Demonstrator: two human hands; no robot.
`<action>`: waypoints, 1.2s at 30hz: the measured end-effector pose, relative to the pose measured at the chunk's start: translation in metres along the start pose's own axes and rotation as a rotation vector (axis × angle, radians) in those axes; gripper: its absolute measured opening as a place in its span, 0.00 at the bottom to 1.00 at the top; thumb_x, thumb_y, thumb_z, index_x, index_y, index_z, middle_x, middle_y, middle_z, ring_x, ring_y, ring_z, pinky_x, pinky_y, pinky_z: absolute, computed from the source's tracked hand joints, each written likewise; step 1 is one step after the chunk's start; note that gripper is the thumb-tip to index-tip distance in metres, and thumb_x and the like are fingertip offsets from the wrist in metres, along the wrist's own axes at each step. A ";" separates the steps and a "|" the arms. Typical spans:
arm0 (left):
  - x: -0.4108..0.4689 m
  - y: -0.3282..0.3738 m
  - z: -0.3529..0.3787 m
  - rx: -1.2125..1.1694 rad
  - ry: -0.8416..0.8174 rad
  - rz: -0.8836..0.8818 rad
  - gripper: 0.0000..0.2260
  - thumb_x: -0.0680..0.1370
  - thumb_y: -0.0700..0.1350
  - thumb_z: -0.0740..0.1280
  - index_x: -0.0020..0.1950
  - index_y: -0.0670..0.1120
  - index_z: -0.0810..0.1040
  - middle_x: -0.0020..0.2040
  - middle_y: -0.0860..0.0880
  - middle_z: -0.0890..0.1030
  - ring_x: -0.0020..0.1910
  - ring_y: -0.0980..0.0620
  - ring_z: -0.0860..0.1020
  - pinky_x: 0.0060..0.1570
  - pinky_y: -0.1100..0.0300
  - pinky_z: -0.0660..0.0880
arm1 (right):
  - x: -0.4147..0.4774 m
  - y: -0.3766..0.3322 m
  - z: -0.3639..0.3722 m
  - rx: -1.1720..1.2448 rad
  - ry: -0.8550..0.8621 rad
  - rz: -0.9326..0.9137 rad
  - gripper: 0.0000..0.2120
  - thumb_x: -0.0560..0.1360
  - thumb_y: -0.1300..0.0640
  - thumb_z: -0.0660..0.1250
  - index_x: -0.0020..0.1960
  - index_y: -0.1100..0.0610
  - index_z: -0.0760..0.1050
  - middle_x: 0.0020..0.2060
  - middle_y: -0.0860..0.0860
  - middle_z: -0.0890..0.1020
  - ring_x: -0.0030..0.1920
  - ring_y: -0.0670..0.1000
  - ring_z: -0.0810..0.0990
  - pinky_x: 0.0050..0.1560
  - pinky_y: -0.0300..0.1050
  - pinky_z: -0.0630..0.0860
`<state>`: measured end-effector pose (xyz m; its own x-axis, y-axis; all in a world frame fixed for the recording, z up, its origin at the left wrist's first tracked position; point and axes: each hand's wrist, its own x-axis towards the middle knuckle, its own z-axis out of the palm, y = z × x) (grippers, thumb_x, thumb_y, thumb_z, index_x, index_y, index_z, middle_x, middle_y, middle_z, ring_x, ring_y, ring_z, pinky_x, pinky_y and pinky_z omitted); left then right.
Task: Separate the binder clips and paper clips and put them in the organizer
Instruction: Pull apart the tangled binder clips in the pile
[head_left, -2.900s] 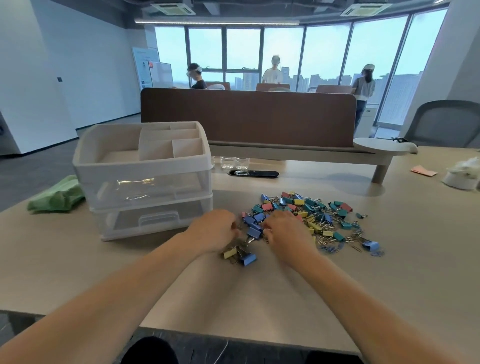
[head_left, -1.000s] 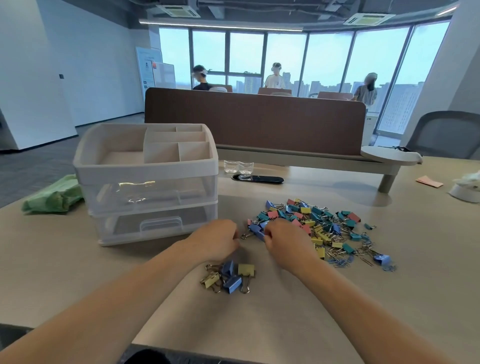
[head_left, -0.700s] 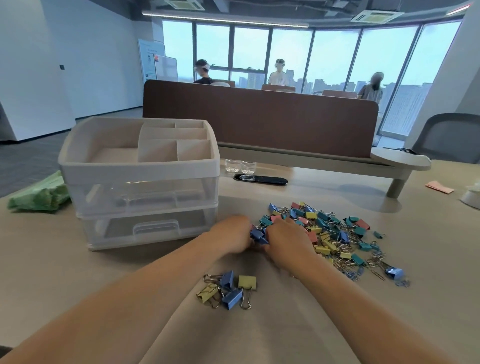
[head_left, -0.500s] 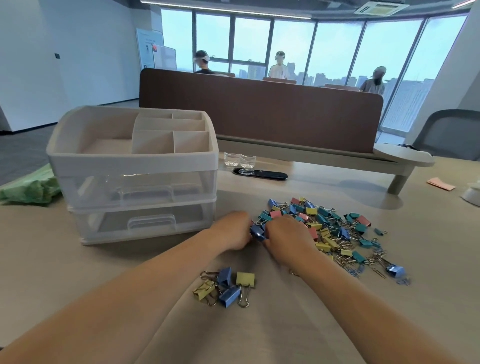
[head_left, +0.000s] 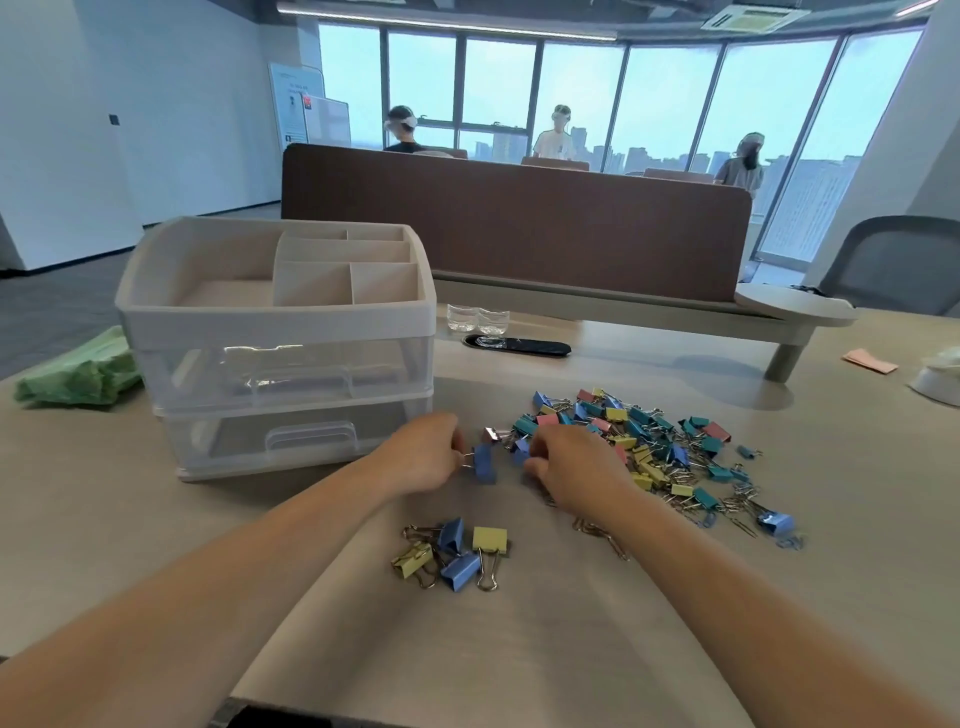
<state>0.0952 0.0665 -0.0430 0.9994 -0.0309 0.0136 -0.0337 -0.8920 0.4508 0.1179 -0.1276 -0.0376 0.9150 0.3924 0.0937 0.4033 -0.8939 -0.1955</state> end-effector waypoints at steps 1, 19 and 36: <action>-0.002 -0.003 -0.001 -0.005 0.005 -0.004 0.03 0.80 0.41 0.62 0.52 0.46 0.75 0.52 0.48 0.78 0.50 0.51 0.75 0.47 0.59 0.70 | -0.001 0.002 -0.002 0.062 -0.002 0.023 0.08 0.80 0.50 0.64 0.55 0.53 0.76 0.49 0.51 0.81 0.48 0.51 0.78 0.49 0.46 0.76; -0.040 -0.014 -0.001 0.150 -0.050 0.029 0.12 0.79 0.36 0.61 0.50 0.49 0.83 0.54 0.50 0.82 0.49 0.53 0.78 0.46 0.64 0.70 | -0.051 -0.034 0.007 0.086 -0.182 -0.168 0.11 0.79 0.61 0.63 0.59 0.54 0.79 0.55 0.49 0.81 0.53 0.48 0.78 0.55 0.42 0.75; 0.044 0.027 0.020 0.225 0.017 0.096 0.11 0.77 0.41 0.64 0.59 0.39 0.77 0.57 0.39 0.77 0.54 0.42 0.78 0.52 0.51 0.76 | 0.029 0.007 0.015 -0.196 0.024 -0.016 0.17 0.77 0.48 0.65 0.59 0.58 0.77 0.63 0.57 0.72 0.60 0.58 0.74 0.53 0.59 0.78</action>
<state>0.1381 0.0321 -0.0482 0.9914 -0.1143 0.0631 -0.1261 -0.9633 0.2369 0.1475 -0.1190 -0.0505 0.9070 0.4041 0.1188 0.4070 -0.9134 0.0000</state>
